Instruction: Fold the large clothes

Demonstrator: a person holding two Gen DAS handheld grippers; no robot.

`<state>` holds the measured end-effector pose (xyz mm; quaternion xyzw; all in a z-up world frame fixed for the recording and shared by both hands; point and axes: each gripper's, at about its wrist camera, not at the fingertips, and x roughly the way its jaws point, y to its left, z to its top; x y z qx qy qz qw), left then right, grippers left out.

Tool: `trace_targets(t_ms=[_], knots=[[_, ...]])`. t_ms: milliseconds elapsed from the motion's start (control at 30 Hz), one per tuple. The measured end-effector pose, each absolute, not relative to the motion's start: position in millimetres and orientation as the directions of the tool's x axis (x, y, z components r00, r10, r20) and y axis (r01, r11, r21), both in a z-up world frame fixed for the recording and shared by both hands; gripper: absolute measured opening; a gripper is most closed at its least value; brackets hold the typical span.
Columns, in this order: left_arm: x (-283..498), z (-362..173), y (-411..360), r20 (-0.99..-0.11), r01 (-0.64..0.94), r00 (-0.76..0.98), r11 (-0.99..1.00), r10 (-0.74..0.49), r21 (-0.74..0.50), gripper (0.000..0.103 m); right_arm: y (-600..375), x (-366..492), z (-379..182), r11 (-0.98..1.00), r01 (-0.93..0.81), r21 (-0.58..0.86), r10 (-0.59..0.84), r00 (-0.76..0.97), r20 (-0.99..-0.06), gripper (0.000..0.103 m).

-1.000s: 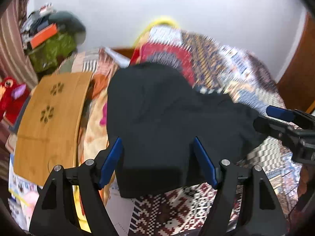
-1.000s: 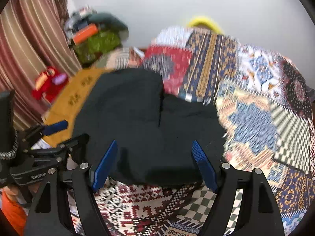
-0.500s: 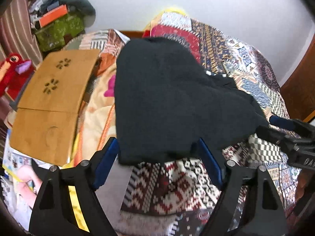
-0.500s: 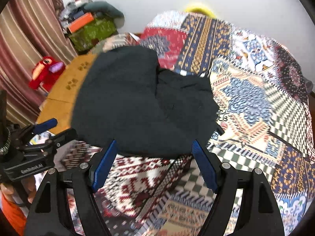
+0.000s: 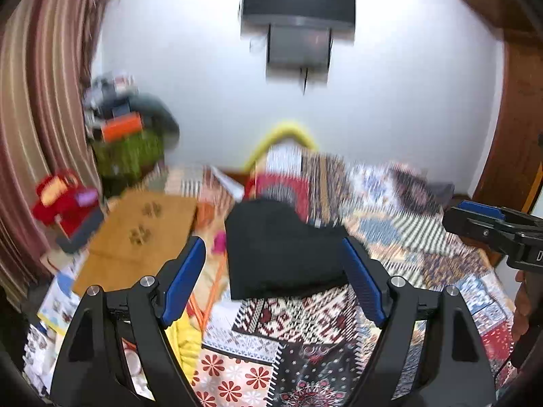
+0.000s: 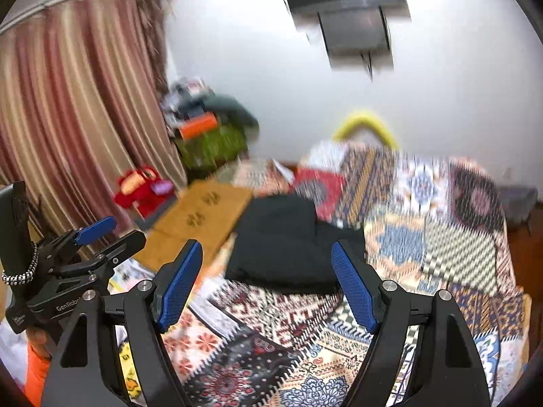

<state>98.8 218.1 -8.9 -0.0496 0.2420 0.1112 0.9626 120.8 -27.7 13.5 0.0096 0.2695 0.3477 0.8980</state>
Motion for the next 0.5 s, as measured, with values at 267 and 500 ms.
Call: trace_targets(t_ms=[267, 500], knots=[[3, 47, 181, -0.224, -0.261, 0.944, 0.964, 0.244, -0.052, 0.082, -55, 34, 53, 0.769, -0.625, 0.134, 0.637, 0.733, -0.239, 0.079], [-48, 52, 149, -0.09, -0.277, 0.958, 0.961, 0.273, -0.027, 0.083, -59, 6, 50, 0.814, -0.576, 0.082, 0.58, 0.795, -0.174, 0.089]])
